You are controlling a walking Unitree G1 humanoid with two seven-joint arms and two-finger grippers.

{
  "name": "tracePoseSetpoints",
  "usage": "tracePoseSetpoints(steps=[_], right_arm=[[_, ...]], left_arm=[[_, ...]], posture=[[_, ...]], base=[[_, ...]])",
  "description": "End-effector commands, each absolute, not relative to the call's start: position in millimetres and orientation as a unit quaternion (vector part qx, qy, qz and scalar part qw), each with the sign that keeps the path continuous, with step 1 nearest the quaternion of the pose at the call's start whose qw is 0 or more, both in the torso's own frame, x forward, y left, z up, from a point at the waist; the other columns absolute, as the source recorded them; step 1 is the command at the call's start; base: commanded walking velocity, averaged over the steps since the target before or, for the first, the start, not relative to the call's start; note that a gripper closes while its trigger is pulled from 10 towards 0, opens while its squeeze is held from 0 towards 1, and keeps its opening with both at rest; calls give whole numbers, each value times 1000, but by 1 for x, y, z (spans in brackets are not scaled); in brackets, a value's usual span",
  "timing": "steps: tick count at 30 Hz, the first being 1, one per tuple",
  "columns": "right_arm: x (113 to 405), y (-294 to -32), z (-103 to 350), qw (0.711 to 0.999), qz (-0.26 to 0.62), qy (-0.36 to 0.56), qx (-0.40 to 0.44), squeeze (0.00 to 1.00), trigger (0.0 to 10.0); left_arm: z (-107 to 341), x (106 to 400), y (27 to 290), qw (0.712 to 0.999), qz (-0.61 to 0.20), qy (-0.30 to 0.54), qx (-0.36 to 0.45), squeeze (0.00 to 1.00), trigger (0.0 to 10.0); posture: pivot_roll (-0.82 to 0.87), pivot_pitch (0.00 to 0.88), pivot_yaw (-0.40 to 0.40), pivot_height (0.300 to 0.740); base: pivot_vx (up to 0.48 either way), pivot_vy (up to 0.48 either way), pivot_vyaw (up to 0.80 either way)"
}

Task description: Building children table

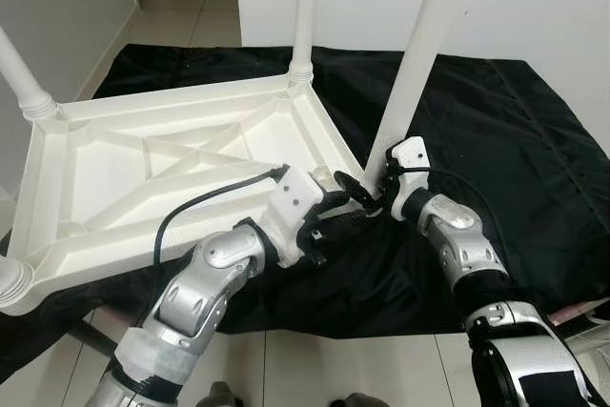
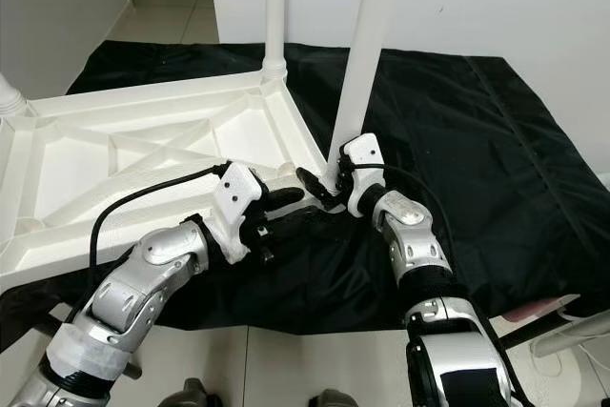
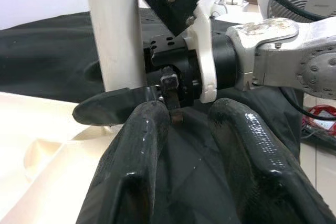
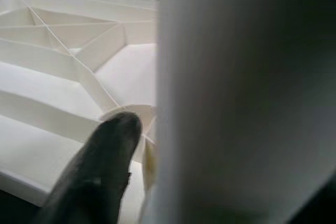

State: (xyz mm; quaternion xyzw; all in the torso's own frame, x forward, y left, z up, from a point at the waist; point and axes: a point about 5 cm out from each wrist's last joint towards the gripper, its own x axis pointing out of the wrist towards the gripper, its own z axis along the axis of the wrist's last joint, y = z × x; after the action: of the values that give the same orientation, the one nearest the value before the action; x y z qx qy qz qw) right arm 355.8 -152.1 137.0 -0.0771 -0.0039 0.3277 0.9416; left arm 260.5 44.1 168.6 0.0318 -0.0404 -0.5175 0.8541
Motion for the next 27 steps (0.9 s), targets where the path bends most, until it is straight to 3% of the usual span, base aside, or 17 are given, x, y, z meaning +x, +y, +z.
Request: tracePoseSetpoints(steps=[1, 12, 13, 25, 27], right_arm=[[357, -149, 132, 935, 343, 9, -93, 0, 0], [354, -156, 123, 938, 340, 21, -58, 0, 0], [354, -157, 122, 941, 333, 19, -51, 0, 10000], [359, -152, 120, 979, 202, 18, -31, 0, 10000], [357, -148, 118, 989, 147, 27, -21, 0, 10000]], left_arm=[[172, 262, 42, 853, -519, -46, 40, 0, 10000], [175, 265, 45, 859, -507, -52, 39, 0, 10000], [175, 265, 45, 860, -507, -53, 39, 0, 10000], [175, 266, 44, 858, -509, -53, 38, 0, 10000], [175, 266, 43, 857, -510, -53, 38, 0, 10000]], posture=[[-3, 0, -20, 740], [8, 0, -26, 740], [5, 0, -25, 740], [-11, 0, -16, 740], [-12, 0, -19, 740]], base=[[0, 0, 0], [0, 0, 0], [0, 0, 0], [0, 0, 0], [0, 0, 0]])
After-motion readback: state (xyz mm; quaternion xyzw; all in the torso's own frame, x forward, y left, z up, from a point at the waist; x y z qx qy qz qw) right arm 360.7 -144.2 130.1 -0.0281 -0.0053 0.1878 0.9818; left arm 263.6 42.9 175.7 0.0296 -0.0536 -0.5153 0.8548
